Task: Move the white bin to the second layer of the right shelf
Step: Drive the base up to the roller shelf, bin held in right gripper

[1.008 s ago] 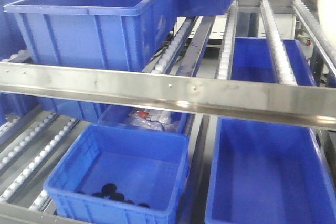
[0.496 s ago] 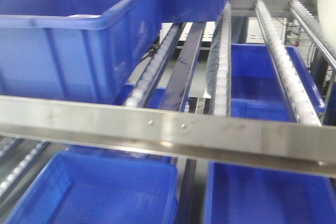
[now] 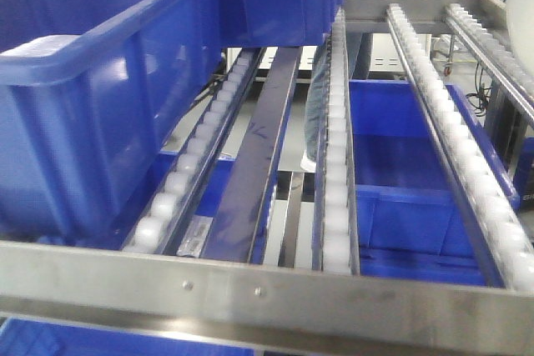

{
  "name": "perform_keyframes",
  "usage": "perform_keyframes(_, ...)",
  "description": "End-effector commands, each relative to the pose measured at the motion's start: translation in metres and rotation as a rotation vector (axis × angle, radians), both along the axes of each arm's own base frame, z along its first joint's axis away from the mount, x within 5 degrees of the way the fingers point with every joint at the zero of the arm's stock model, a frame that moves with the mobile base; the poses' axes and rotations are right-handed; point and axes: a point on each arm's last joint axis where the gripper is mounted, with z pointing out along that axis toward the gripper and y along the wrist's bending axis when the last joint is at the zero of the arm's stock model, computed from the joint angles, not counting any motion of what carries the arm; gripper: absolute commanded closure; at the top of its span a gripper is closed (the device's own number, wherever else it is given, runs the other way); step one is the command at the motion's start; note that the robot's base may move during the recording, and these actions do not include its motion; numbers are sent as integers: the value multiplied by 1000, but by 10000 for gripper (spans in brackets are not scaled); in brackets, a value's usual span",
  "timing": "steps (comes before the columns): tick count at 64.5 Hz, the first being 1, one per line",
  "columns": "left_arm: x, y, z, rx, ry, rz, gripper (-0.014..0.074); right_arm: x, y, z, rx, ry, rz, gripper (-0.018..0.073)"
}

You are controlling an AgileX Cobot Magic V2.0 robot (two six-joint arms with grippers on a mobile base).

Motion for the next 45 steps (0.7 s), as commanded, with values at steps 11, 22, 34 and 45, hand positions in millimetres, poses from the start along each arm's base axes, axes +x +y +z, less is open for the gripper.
perform_keyframes(11,0,0,-4,-10,-61,2,512,3,1,19,4,-127,10,489)
perform_keyframes(22,0,0,-4,-10,-61,2,512,3,1,19,4,-127,10,489)
perform_keyframes(34,0,0,-4,-10,-61,2,512,3,1,19,4,-127,10,489)
perform_keyframes(45,0,0,-4,-10,-61,2,512,3,1,19,4,-127,10,489)
